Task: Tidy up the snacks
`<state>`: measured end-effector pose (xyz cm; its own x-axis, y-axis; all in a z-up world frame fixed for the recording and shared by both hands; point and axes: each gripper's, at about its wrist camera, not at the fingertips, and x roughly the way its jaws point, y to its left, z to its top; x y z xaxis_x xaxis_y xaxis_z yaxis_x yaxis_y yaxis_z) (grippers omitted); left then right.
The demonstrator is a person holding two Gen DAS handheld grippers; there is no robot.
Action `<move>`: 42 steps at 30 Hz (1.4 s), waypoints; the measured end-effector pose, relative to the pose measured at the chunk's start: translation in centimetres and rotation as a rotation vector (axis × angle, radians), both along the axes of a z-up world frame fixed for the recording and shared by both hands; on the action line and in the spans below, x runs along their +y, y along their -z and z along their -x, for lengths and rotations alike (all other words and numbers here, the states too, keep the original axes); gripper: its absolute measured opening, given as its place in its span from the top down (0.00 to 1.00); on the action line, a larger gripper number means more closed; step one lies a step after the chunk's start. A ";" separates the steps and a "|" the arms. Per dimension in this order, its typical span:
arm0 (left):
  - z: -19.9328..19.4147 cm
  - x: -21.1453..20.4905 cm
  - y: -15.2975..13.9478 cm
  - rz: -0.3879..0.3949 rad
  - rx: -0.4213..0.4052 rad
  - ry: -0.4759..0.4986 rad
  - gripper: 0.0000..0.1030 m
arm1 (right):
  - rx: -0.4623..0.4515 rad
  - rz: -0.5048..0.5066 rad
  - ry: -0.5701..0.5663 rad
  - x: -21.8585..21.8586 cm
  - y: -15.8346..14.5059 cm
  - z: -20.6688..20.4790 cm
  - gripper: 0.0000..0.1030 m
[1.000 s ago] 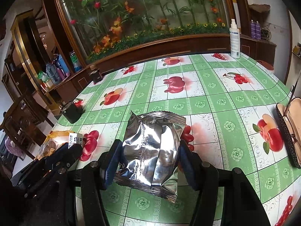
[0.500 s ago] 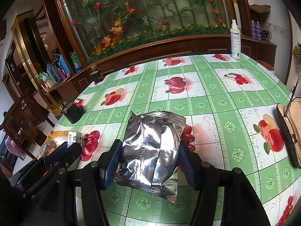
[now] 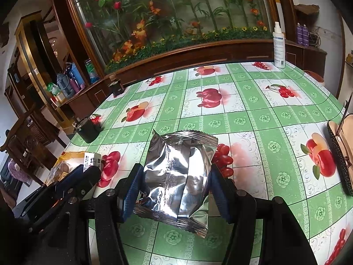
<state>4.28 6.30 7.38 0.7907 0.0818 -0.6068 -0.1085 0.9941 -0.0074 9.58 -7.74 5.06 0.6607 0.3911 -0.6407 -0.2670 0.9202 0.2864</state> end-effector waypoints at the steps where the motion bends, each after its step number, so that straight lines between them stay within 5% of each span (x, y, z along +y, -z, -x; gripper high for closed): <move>1: 0.0 -0.1 0.1 0.001 0.001 0.001 0.82 | 0.001 -0.001 0.000 0.0 0.0 0.0 0.37; 24: -0.1 0.0 0.1 0.009 0.003 0.003 0.82 | -0.003 -0.015 0.010 0.0 0.0 0.2 0.37; 42: 0.0 0.9 0.0 0.125 -0.006 0.051 0.82 | 0.010 -0.066 0.060 -2.3 -0.6 -0.4 0.37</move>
<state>4.29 7.25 7.37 0.7953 -0.0343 -0.6053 -0.0577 0.9896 -0.1318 9.94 -10.01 5.64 0.6782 0.3927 -0.6212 -0.2085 0.9134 0.3497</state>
